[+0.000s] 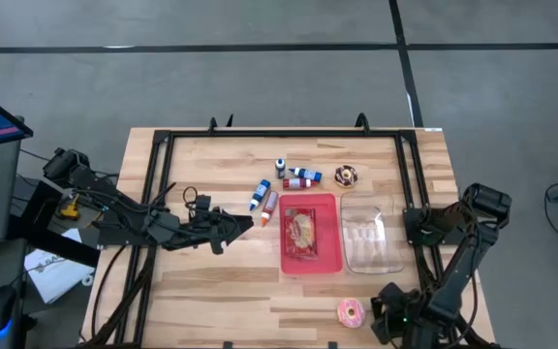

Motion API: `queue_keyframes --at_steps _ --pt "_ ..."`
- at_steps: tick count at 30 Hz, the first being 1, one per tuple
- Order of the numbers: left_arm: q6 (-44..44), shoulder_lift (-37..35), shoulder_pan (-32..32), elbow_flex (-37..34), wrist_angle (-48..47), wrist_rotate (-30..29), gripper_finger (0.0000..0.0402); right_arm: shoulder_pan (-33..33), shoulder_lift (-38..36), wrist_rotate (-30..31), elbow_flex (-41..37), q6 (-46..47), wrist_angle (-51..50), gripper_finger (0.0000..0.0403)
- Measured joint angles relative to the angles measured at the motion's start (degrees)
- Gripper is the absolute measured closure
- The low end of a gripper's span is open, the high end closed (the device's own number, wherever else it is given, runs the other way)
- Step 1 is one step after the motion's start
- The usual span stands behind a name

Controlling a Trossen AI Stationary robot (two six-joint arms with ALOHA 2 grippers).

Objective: Pick & Place Food Item
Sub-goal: Put the bottom black donut into the black bin

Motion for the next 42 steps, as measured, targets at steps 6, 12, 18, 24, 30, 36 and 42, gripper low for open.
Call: queue_keyframes --at_steps 6,12,18,24,30,36,42 --pt "1.2 0.0 0.0 0.0 0.0 0.0 0.0225 0.2 -0.1 -4.9 0.0 0.2 -1.5 0.0381" --pt "1.3 0.0 0.0 0.0 0.0 0.0 0.0225 0.2 -1.8 -5.1 0.0 0.1 -2.9 0.0400" --pt "1.6 0.0 0.0 0.0 0.0 0.0 0.0225 0.6 -3.6 -6.2 0.0 -0.1 -8.5 0.0402" --pt "1.6 0.0 0.0 0.0 -0.1 0.0 0.0225 1.3 -3.5 -0.4 0.1 0.2 -3.0 0.0402" --pt "1.6 0.0 0.0 0.0 -0.1 0.0 0.0225 0.9 -2.3 -0.4 0.0 1.0 -6.0 0.0402" --pt "1.6 0.0 0.0 0.0 0.0 0.0 0.0225 0.6 -0.9 -4.6 -0.6 0.1 -5.2 0.0402" --pt "2.5 0.0 0.0 0.0 0.0 0.0 0.0225 1.9 -0.2 -11.5 -0.7 -1.8 -4.6 0.0402"
